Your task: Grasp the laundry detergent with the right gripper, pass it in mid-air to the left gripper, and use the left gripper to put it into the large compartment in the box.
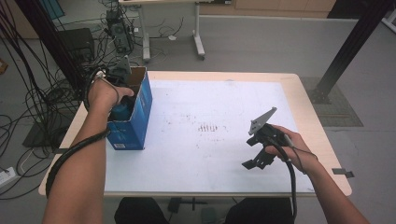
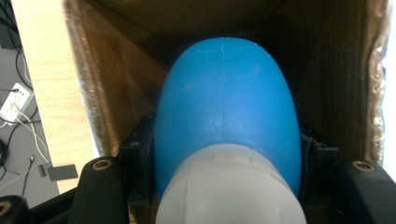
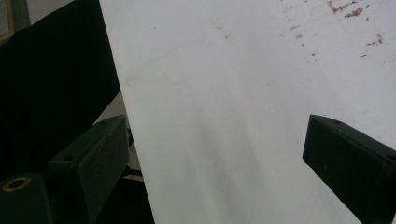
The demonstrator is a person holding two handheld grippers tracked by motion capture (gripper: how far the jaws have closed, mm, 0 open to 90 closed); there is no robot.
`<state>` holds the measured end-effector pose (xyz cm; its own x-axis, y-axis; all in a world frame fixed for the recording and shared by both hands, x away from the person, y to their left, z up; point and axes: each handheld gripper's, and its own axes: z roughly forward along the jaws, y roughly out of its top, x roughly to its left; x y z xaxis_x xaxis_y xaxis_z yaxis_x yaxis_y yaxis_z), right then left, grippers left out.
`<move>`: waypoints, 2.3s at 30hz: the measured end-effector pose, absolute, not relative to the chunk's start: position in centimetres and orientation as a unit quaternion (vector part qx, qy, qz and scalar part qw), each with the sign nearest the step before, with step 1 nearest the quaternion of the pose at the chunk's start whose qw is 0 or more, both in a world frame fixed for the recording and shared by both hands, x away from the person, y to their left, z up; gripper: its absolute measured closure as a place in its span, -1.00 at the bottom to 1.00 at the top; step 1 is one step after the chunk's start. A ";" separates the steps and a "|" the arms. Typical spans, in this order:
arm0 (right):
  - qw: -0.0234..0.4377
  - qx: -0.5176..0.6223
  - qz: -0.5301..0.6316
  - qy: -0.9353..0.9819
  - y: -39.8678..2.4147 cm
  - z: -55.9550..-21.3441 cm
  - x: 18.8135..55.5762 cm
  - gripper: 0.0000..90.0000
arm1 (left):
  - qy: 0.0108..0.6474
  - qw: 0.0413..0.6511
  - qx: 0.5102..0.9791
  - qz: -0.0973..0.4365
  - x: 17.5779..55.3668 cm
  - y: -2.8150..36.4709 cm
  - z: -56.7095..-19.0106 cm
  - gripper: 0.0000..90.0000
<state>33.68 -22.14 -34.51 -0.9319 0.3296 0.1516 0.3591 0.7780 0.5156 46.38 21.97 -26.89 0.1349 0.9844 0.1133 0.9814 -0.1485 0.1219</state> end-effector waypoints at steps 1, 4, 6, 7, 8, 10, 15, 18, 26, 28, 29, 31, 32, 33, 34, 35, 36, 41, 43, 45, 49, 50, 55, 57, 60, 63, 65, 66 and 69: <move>0.026 -0.183 -0.278 -0.943 -22.1 -34.5 33.7 -0.84 | 0.651 0.007 0.755 0.083 46.4 22.0 -26.9 -0.16; 0.025 -0.182 -0.279 -0.942 -22.0 -34.4 33.7 -0.84 | 0.652 0.010 0.754 0.085 46.4 21.9 -27.0 -0.16; 0.025 -0.182 -0.278 -0.943 -22.0 -34.4 33.6 -0.84 | 0.652 0.010 0.753 0.085 46.4 21.9 -27.0 -0.16; 0.025 -0.182 -0.279 -0.943 -22.1 -34.4 33.7 -0.84 | 0.652 0.010 0.753 0.084 46.3 21.9 -27.0 -0.16; 0.026 -0.182 -0.278 -0.943 -22.1 -34.4 33.7 -0.84 | 0.652 0.011 0.754 0.084 46.3 22.0 -27.0 -0.16; 0.026 -0.184 -0.277 -0.943 -22.1 -34.5 33.6 -0.84 | 0.652 0.011 0.754 0.084 46.3 22.0 -27.0 -0.16; 0.028 -0.183 -0.275 -0.944 -22.1 -34.5 33.6 -0.84 | 0.653 0.015 0.753 0.085 46.3 22.1 -27.0 -0.16; 0.028 -0.182 -0.271 -0.945 -22.1 -34.4 33.6 -0.84 | 0.653 0.017 0.752 0.085 46.3 22.1 -27.0 -0.16; 0.028 -0.181 -0.250 -0.951 -22.1 -34.0 33.6 -0.86 | 0.655 0.021 0.750 0.084 46.2 22.3 -27.0 -0.16; 0.028 -0.181 -0.244 -0.952 -22.1 -33.9 33.6 -0.86 | 0.655 0.021 0.751 0.084 46.2 22.3 -27.0 -0.16; 0.028 -0.181 -0.244 -0.952 -22.1 -33.9 33.6 -0.86 | 0.655 0.021 0.751 0.084 46.2 22.3 -27.0 -0.16; 0.027 -0.182 -0.242 -0.953 -22.1 -33.9 33.6 -0.86 | 0.655 0.022 0.751 0.084 46.2 22.4 -27.0 -0.16; 0.027 -0.183 -0.241 -0.953 -22.1 -33.9 33.6 -0.86 | 0.655 0.024 0.751 0.085 46.2 22.4 -27.1 -0.16; 0.026 -0.183 -0.241 -0.953 -22.2 -33.9 33.6 -0.87 | 0.655 0.024 0.751 0.085 46.2 22.4 -27.1 -0.16; 0.026 -0.185 -0.240 -0.953 -22.2 -33.8 33.5 -0.87 | 0.655 0.024 0.751 0.085 46.2 22.4 -27.1 -0.16; 0.026 -0.185 -0.240 -0.953 -22.2 -33.8 33.5 -0.87 | 0.655 0.024 0.751 0.085 46.2 22.4 -27.1 -0.16; 0.024 -0.185 -0.240 -0.953 -22.3 -33.8 33.5 -0.87 | 0.655 0.023 0.751 0.085 46.2 22.4 -27.1 -0.16; 0.020 -0.185 -0.240 -0.953 -22.3 -33.7 33.6 -0.87 | 0.655 0.024 0.751 0.085 46.3 22.3 -27.1 -0.16; 0.020 -0.186 -0.243 -0.952 -22.4 -33.7 33.5 -0.87 | 0.655 0.024 0.751 0.083 46.3 22.4 -27.1 -0.16; 0.021 -0.187 -0.244 -0.951 -22.4 -33.8 33.6 -0.87 | 0.654 0.024 0.751 0.082 46.3 22.4 -27.0 -0.16; 0.023 -0.190 -0.244 -0.951 -22.5 -34.0 33.7 -0.87 | 0.653 0.026 0.752 0.083 46.2 22.5 -27.1 -0.16; 0.024 -0.190 -0.244 -0.951 -22.5 -34.1 33.7 -0.87 | 0.653 0.026 0.752 0.083 46.2 22.5 -27.0 -0.16; 0.023 -0.189 -0.242 -0.951 -22.5 -34.1 33.7 -0.86 | 0.653 0.026 0.752 0.086 46.2 22.4 -27.1 -0.16; 0.021 -0.190 -0.243 -0.951 -22.5 -34.0 33.7 -0.86 | 0.653 0.025 0.752 0.086 46.2 22.3 -27.1 -0.16; 0.021 -0.190 -0.242 -0.951 -22.5 -34.0 33.7 -0.86 | 0.653 0.025 0.752 0.086 46.2 22.3 -27.1 -0.16; 0.019 -0.191 -0.243 -0.951 -22.6 -33.9 33.6 -0.86 | 0.653 0.025 0.752 0.086 46.2 22.3 -27.1 -0.16; 0.019 -0.190 -0.243 -0.951 -22.6 -33.9 33.6 -0.86 | 0.654 0.025 0.752 0.086 46.2 22.3 -27.1 -0.16; 0.019 -0.190 -0.243 -0.951 -22.6 -33.9 33.6 -0.86 | 0.655 0.024 0.751 0.085 46.2 22.4 -27.0 -0.16; 0.019 -0.190 -0.242 -0.951 -22.6 -33.9 33.6 -0.86 | 0.656 0.024 0.750 0.084 46.2 22.4 -27.0 -0.16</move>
